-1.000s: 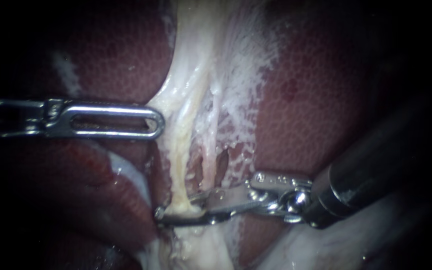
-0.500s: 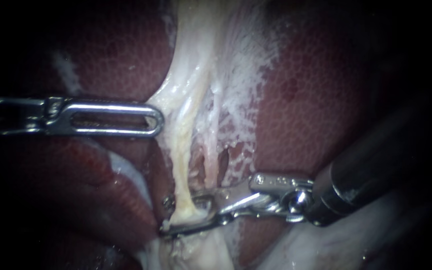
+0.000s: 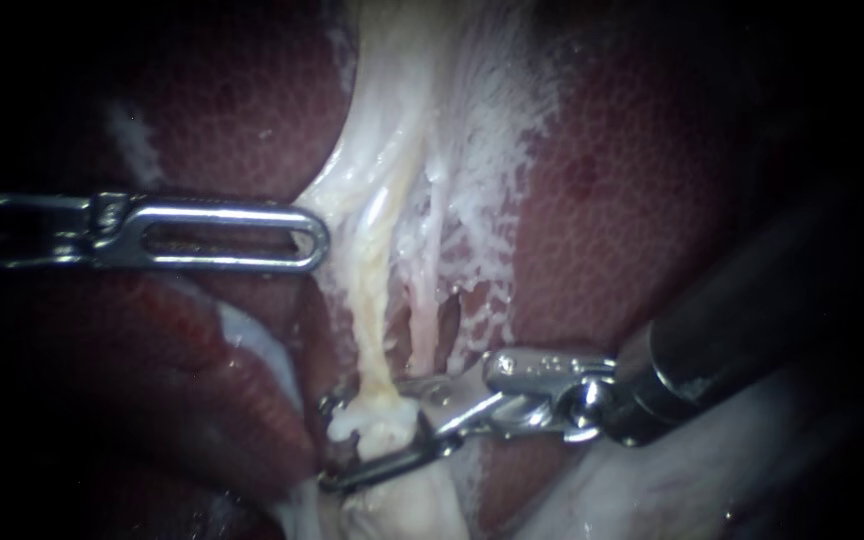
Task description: Going back first clip left tube
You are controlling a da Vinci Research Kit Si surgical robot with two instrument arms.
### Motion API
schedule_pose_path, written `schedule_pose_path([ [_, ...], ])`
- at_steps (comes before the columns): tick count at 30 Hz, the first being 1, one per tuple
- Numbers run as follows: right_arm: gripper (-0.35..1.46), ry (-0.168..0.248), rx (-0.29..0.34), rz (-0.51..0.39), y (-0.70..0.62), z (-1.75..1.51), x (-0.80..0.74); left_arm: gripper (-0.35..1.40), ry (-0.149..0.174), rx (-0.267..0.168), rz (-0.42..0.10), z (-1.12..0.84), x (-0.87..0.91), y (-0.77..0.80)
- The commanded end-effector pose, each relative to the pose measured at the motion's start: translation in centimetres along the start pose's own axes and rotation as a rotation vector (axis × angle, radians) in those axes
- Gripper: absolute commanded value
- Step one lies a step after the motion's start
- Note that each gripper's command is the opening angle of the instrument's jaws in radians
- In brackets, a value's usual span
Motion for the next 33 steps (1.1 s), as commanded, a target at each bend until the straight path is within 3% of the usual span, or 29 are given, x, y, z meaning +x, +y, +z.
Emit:
schedule_pose_path([
  [1,0.58,0.000,0.001,-0.006,0.00,-0.01,0.00,-0.35,0.000,0.000,0.000,0.00,0.00,0.00],
  [6,0.58,0.002,0.003,-0.014,-0.02,-0.18,0.03,-0.35,0.001,0.001,0.000,-0.01,0.00,0.01],
  [15,0.59,0.018,-0.036,-0.050,-0.02,-0.73,0.27,-0.35,0.002,0.003,0.000,-0.03,-0.01,0.05],
  [22,0.60,0.024,-0.058,-0.072,-0.05,-1.19,0.37,-0.35,0.002,0.003,0.000,-0.03,-0.01,0.05],
  [29,0.60,0.027,-0.074,-0.089,-0.10,-1.61,0.48,-0.35,0.002,0.003,0.001,-0.03,0.00,0.07],
  [33,0.60,0.054,-0.073,-0.098,-0.18,-1.88,0.55,-0.35,0.002,0.004,0.001,-0.03,0.00,0.09],
])
